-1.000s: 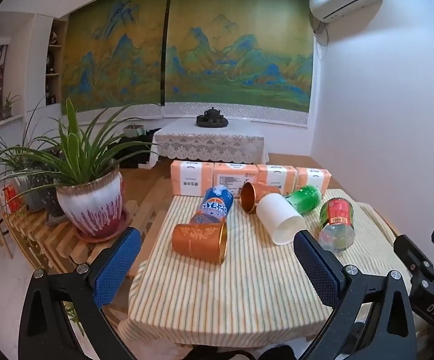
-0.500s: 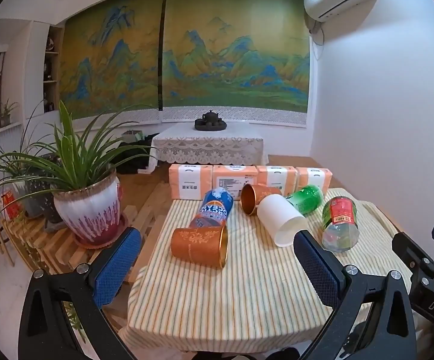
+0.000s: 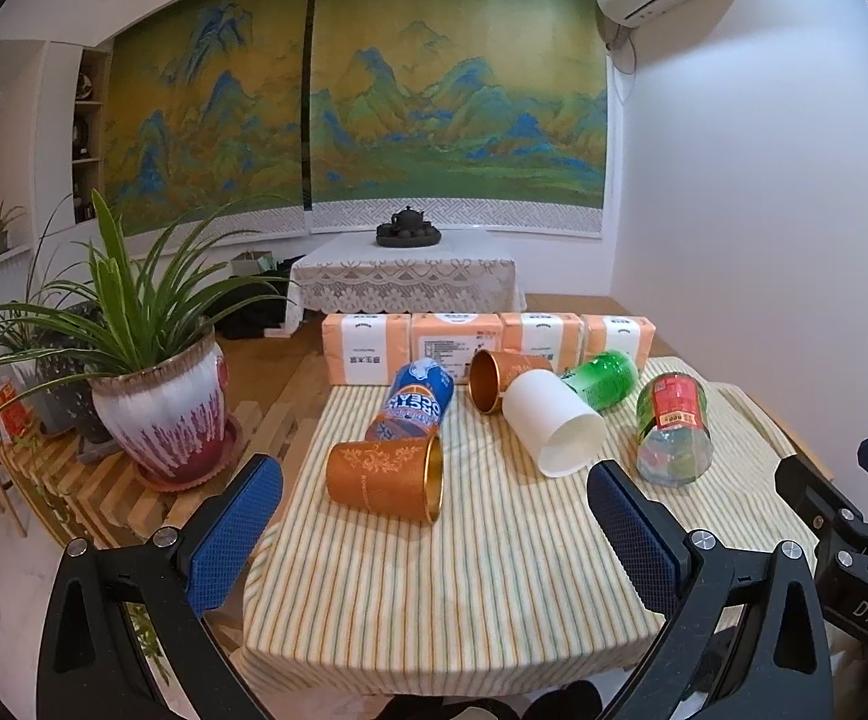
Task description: Flip cup upside down
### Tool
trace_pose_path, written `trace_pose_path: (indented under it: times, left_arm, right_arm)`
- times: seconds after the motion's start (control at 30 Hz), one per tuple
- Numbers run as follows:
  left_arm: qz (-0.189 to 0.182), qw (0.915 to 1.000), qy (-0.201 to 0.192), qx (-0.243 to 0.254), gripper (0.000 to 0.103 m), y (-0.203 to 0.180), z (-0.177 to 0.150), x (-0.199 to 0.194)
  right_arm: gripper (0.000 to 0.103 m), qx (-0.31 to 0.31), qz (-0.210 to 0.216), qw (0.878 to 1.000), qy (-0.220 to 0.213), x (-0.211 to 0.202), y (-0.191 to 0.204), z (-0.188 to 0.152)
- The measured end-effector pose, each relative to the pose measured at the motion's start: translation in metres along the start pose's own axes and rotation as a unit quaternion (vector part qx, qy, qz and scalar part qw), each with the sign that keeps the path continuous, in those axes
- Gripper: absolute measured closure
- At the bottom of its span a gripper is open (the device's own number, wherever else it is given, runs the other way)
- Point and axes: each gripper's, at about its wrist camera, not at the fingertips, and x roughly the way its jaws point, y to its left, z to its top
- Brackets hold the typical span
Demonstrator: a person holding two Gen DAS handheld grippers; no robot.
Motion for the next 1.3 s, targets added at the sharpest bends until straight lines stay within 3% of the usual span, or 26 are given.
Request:
trace_pose_path:
  times: [1.3]
  left_arm:
    - [-0.018, 0.9997, 0.015, 0.005, 0.000, -0.006, -0.004, 0.019]
  right_arm:
    - [0.000, 0.019, -0.004, 1.000, 0.020, 0.012, -0.009, -0.002]
